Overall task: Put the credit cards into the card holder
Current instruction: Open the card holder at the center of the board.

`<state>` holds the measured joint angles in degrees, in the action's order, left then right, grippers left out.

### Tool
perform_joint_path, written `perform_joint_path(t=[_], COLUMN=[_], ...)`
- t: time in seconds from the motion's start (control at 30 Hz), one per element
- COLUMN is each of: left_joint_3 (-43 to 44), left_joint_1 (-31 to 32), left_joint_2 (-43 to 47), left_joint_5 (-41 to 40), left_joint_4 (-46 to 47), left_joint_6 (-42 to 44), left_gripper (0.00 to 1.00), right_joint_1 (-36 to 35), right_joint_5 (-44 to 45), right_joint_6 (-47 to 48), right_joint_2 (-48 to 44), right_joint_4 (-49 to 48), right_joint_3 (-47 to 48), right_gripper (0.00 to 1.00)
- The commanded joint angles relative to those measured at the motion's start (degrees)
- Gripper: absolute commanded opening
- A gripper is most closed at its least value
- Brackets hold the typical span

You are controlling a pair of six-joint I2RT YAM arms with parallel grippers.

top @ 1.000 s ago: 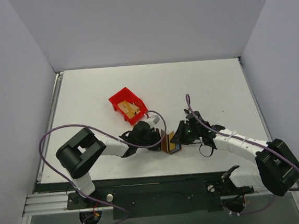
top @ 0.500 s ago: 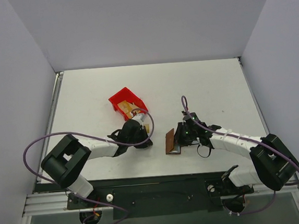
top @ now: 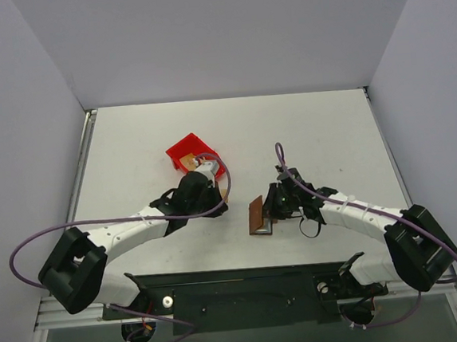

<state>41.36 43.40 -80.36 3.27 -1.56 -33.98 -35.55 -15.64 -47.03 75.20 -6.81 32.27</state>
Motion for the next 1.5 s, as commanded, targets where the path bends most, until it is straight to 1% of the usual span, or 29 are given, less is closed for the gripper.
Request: perform_joint_path(t=[0.0,0.2,0.5,0.93,1.1,1.2,1.37,1.47], left_joint_3=[3.3,4.6,5.3,2.7,0.7,-2.3,-7.8,-8.9], left_joint_1=[-0.2,-0.2,-0.2,-0.6,-0.6,-0.6,0.1,0.5], left_joint_2=[3.5,5.2,5.1,5.4,2.1,-0.3,-5.0,-6.9], left_joint_5=[0.8,2.0,2.9,2.8,1.6,1.7,3.7,5.3], left_joint_4=[-1.9,-2.1,-1.3,0.2,-0.3,0.7,9.6,13.8], left_joint_6=[1.0,0.7,0.6,0.0,0.1,-0.5,-3.4,-5.4], left_gripper=[0.0,0.0,0.0,0.0,0.0,0.0,0.0,0.0], right_joint_1=[-0.8,-1.2,-2.2,-3.6,-3.9,-4.0,-4.0,-4.1], right_joint_5=[1.0,1.1,1.1,1.3,1.3,1.2,1.0,0.6], right_joint_6=[1.2,1.3,0.7,0.7,0.5,0.4,0.5,0.4], right_joint_2=[-2.6,-3.0,-3.6,-3.5,-3.0,-2.8,-2.3,-1.9], right_joint_4=[2.2,2.8,2.8,4.2,3.7,3.6,3.5,2.9], right_joint_3=[3.4,4.1,5.1,7.2,7.2,7.3,7.4,7.1], right_gripper=[0.0,0.0,0.0,0.0,0.0,0.0,0.0,0.0])
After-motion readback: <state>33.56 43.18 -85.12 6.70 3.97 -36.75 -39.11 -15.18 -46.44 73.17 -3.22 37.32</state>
